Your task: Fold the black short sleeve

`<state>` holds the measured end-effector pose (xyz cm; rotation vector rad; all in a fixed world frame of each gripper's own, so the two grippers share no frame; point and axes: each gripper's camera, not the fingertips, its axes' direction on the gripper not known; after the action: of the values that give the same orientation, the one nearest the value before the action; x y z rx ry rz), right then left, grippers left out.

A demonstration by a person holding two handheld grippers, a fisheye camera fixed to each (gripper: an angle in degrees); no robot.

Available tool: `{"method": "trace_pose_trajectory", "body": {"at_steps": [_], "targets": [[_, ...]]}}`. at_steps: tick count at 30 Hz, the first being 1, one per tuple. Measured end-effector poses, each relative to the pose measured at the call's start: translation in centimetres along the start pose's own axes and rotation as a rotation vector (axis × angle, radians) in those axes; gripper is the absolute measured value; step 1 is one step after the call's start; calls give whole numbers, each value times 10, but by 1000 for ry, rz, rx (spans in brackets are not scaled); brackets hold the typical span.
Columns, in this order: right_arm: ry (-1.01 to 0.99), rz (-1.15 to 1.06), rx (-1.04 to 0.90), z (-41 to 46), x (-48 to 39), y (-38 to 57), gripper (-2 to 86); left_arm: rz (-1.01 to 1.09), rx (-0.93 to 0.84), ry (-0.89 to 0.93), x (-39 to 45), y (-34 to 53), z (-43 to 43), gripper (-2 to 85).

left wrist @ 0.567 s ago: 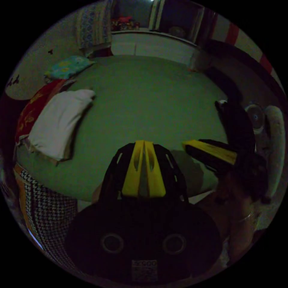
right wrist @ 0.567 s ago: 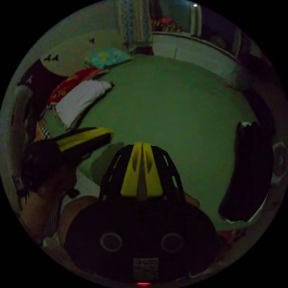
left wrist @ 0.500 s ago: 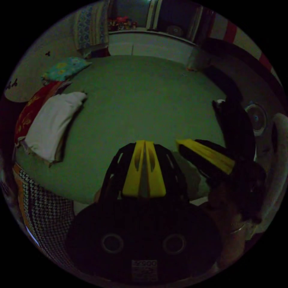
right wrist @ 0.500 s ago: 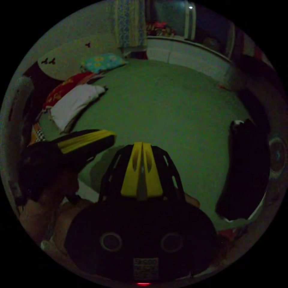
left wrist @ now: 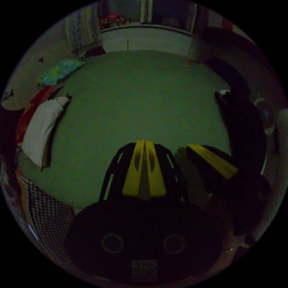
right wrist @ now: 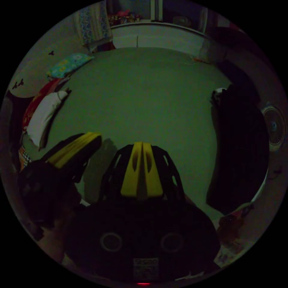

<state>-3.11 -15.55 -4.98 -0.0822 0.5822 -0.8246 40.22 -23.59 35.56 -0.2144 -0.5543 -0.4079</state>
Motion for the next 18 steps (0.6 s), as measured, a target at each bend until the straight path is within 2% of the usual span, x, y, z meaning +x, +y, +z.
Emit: {"method": "trace_pose_trajectory", "body": {"at_steps": [4, 8, 15, 18], "targets": [[18, 15, 15, -3, 27, 21, -14, 76, -11, 65, 63, -8, 31, 4], [22, 70, 52, -12, 68, 48, -14, 164, 78, 105, 123, -7, 51, 5], [203, 193, 289, -42, 150, 112, -10, 220, 52, -21, 223, -18, 102, 4], [240, 229, 306, -43, 183, 133, -9, 274, 11, -25, 265, -24, 130, 8]]}}
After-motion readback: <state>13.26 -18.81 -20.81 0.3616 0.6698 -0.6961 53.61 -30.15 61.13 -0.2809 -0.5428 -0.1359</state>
